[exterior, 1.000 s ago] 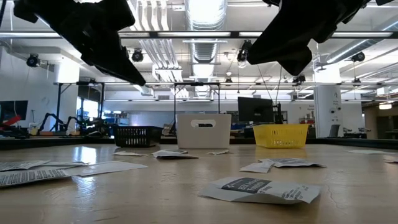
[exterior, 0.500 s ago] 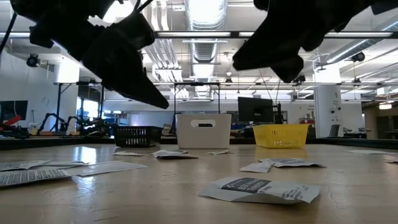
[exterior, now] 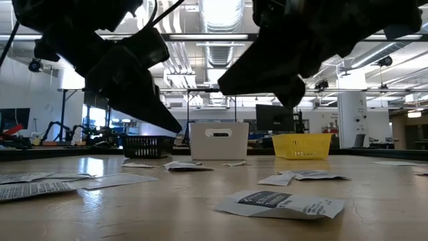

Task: Pick & Place First Aid Supplies
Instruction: Put the towelette pack into the black basket

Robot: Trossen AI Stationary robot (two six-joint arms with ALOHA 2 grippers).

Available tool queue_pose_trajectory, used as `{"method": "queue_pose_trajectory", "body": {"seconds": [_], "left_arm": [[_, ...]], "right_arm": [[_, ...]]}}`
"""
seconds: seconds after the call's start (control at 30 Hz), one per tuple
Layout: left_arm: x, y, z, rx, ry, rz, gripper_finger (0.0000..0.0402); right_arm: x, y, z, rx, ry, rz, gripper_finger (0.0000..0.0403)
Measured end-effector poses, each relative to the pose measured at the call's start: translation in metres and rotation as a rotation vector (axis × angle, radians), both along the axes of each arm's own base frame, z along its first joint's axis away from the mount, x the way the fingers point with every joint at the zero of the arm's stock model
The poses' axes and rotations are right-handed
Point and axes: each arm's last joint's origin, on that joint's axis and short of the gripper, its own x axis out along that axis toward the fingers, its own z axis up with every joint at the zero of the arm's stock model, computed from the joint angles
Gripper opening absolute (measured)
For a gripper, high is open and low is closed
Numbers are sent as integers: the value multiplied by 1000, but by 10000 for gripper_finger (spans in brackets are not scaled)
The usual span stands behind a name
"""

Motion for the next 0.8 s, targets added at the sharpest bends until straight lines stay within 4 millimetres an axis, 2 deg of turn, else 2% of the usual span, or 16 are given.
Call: {"method": "queue_pose_trajectory", "body": {"seconds": [0.17,0.37,0.8], "left_arm": [[3,-1,-6,-2,4,-6,108],[6,-2,-12,-4,-1,-7,108],[9,4,-31,-20,63,40,108]], "right_arm": [[12,-1,3,-5,-13,-7,52],[20,-11,-3,-67,3,-10,52],[22,-38,-13,-127,81,-55,52]]}}
